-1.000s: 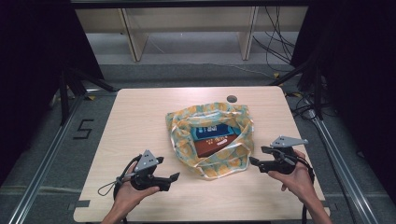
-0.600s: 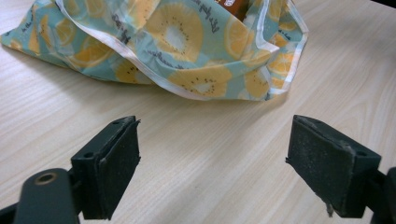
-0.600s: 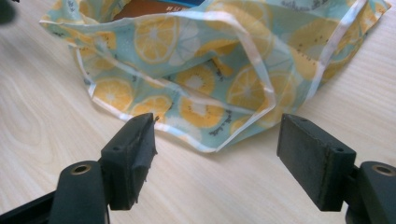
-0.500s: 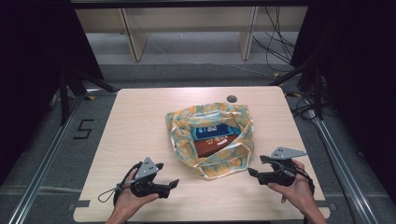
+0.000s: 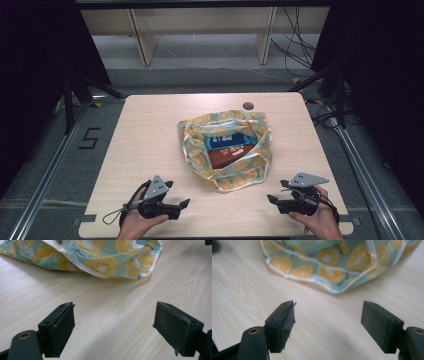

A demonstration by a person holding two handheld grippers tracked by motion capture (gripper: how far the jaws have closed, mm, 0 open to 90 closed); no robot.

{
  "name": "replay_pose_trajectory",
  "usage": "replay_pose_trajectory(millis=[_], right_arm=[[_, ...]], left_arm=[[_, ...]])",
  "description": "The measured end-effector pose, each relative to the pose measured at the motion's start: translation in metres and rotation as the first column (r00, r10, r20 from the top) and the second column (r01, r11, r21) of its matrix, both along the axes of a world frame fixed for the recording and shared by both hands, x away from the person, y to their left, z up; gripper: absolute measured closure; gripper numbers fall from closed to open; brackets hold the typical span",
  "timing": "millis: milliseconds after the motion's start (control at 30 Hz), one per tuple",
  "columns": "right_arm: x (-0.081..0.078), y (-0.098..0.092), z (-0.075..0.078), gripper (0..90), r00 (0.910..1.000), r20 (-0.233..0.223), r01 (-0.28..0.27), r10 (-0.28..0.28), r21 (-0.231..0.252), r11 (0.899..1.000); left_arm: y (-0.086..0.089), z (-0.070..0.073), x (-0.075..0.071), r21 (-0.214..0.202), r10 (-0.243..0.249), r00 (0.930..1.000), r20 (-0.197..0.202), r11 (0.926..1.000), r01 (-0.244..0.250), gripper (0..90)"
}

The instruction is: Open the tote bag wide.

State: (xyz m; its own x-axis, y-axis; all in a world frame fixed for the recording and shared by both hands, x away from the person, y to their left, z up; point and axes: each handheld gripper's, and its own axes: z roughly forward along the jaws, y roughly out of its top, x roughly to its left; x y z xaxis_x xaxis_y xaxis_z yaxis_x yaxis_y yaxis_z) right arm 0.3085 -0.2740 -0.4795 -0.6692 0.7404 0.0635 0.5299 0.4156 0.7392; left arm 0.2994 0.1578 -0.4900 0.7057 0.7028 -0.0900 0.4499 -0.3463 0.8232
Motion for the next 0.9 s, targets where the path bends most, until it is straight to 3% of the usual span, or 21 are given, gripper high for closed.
replay_pose_trajectory(millis=[133, 200, 300, 333, 367, 433, 467, 567, 600, 633, 700, 867, 900], right_arm=[[-0.011, -0.006, -0.005, 26.7, 0.9999, -0.013, -0.006, 0.006, 0.005, 1.000], [-0.018, -0.006, -0.006, 26.3, 0.9990, -0.038, 0.025, -0.024, 0.026, 0.999], [-0.019, -0.010, -0.011, 26.3, 0.9994, -0.033, 0.007, -0.006, 0.022, 1.000], [-0.022, -0.009, -0.011, 26.3, 0.9975, -0.068, 0.020, -0.018, 0.029, 0.999], [-0.020, -0.012, -0.012, 26.2, 0.9992, -0.039, 0.003, -0.002, 0.008, 1.000], [-0.023, -0.011, -0.013, 26.1, 0.9968, -0.069, 0.041, -0.040, 0.014, 0.999], [-0.019, -0.014, -0.015, 25.9, 0.9994, -0.034, -0.005, 0.005, 0.003, 1.000], [-0.020, -0.013, -0.015, 25.9, 0.9990, -0.040, 0.016, -0.017, -0.013, 1.000], [-0.019, -0.014, -0.016, 25.9, 0.9997, -0.023, 0.004, -0.004, -0.016, 1.000], [-0.020, -0.012, -0.015, 25.9, 0.9989, -0.046, 0.009, -0.010, -0.013, 1.000], [-0.020, -0.012, -0.016, 25.8, 0.9991, -0.042, 0.000, -0.001, -0.017, 1.000], [-0.020, -0.012, -0.016, 25.9, 0.9992, -0.040, 0.004, -0.005, -0.023, 1.000], [-0.019, -0.012, -0.016, 25.9, 0.9992, -0.041, 0.005, -0.006, -0.022, 1.000]], left_arm=[[-0.002, -0.004, -0.001, 0.010, -0.016, 0.9999, 0.002, 0.9998, 0.016, 15.8], [-0.003, -0.005, 0.000, 0.017, -0.010, 0.9999, -0.009, 0.9998, 0.010, 15.8], [-0.001, -0.005, 0.001, 0.042, -0.019, 0.9998, -0.006, 0.9989, 0.020, 15.8], [-0.001, -0.005, 0.001, 0.043, -0.017, 0.9998, -0.004, 0.9989, 0.017, 15.8], [-0.001, -0.005, 0.001, 0.046, -0.012, 0.9999, -0.002, 0.9989, 0.012, 15.8], [-0.003, -0.006, 0.001, 0.032, -0.004, 1.0000, -0.001, 0.9995, 0.004, 15.7], [-0.003, -0.006, 0.001, 0.027, 0.000, 1.0000, -0.004, 0.9996, 0.000, 15.8], [-0.003, -0.007, 0.002, 0.032, -0.006, 1.0000, -0.002, 0.9995, 0.006, 15.8], [-0.003, -0.007, 0.002, 0.027, -0.006, 1.0000, 0.000, 0.9996, 0.006, 15.7], [-0.001, -0.006, 0.003, 0.060, -0.017, 0.9999, -0.001, 0.9981, 0.017, 15.8], [-0.003, -0.007, 0.002, 0.034, -0.009, 1.0000, 0.001, 0.9994, 0.009, 15.8], [0.000, -0.007, 0.004, 0.062, -0.016, 0.9998, -0.008, 0.9980, 0.016, 15.8], [-0.002, -0.008, 0.004, 0.041, -0.001, 1.0000, -0.008, 0.9992, 0.001, 15.8]])
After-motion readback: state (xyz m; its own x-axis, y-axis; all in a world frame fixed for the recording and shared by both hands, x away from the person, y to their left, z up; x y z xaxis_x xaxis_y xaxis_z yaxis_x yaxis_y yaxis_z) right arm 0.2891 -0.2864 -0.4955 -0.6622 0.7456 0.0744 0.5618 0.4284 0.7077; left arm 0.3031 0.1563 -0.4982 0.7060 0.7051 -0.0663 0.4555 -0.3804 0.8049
